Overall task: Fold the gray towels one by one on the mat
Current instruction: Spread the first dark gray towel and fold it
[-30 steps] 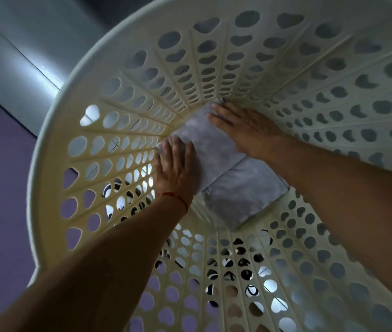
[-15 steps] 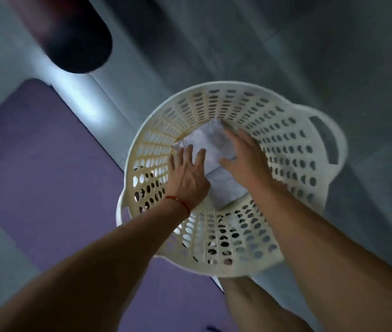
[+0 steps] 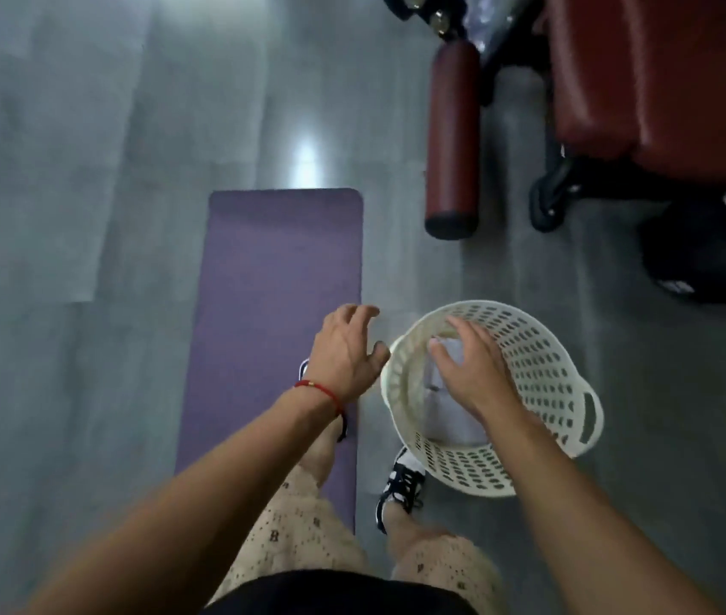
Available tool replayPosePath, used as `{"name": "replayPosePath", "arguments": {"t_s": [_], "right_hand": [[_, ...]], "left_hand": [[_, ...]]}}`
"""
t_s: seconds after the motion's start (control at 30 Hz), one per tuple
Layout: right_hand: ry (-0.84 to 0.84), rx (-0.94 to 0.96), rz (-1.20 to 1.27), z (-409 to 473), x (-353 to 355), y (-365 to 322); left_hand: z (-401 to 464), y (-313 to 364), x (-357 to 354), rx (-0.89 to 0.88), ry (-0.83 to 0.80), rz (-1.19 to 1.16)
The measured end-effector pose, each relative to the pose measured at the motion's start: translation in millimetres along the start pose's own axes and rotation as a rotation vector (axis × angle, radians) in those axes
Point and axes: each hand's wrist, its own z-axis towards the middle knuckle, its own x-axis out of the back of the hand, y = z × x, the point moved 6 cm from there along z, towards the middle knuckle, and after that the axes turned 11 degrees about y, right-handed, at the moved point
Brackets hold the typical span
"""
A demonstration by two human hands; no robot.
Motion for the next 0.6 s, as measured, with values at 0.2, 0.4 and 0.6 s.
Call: {"name": "replayPosePath", "arguments": {"t_s": [0.2,0.4,0.6], "right_hand": [[-0.152,0.236,0.017,-29.4,-67.6,-165.6],[-0.306,0.359,-0.098,-65.8,-175.7,-279.7],[-0.3,0.388,-0.192,-87.3,-320.0,-414.5]], "left_hand": [[-62.8,-133.1,128.4,0.326,0.21,-0.029],[-102.3,-279.7,202.3,0.514,0.317,-0.074],[-83.9,-444.1,288.9,0.46,0.399,-0.099]]}}
